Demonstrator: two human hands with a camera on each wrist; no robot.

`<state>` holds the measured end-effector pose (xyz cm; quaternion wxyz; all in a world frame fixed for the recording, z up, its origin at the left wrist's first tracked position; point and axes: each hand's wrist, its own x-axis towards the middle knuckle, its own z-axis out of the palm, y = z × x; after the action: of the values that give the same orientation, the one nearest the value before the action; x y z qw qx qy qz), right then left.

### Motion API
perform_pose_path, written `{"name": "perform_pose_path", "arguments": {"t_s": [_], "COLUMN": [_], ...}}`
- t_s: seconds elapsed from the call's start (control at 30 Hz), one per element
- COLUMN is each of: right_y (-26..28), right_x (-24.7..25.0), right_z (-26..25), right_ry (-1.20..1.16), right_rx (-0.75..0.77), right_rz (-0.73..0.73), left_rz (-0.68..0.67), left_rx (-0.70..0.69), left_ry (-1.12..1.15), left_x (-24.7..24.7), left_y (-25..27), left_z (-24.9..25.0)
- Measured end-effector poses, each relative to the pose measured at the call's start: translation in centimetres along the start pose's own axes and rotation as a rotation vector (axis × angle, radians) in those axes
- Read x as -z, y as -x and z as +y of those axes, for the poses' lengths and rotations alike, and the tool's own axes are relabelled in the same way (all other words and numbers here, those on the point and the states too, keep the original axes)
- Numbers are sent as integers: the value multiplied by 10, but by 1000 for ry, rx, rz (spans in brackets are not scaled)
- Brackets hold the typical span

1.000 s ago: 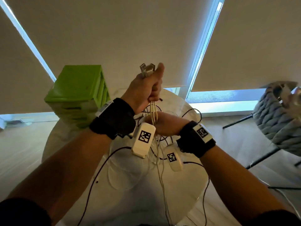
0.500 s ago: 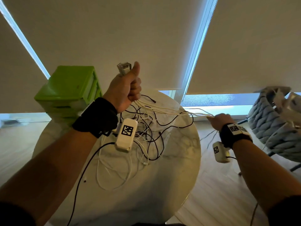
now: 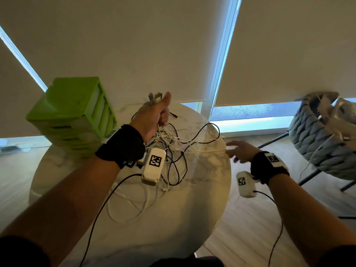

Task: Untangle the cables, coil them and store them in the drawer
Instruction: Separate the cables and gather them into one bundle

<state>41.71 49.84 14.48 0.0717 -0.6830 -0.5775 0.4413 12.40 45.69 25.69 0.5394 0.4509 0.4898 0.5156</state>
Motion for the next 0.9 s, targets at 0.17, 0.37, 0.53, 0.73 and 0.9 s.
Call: {"name": "perform_pose_path", "arguments": {"t_s": [0.17, 0.37, 0.53, 0.73, 0.9], "right_y": [30, 70, 77, 82, 73], "right_x": [-15, -55, -90, -121, -139], "right_z": [-92, -173, -200, -215, -222], "right_ry": [-166, -101, 107, 282, 205], "right_rx": [388, 811, 890, 960, 996], "right_rz": [69, 189, 145, 79, -38], "left_rz": [20, -13, -37, 1, 124], "left_rx": [135, 191, 121, 135, 128], "left_ry": [-142, -187, -249, -207, -174], "left_x": [-2, 11, 30, 56, 79], "left_y": [2, 12, 22, 36, 37], "left_z": [-23, -36, -36, -39, -40]}}
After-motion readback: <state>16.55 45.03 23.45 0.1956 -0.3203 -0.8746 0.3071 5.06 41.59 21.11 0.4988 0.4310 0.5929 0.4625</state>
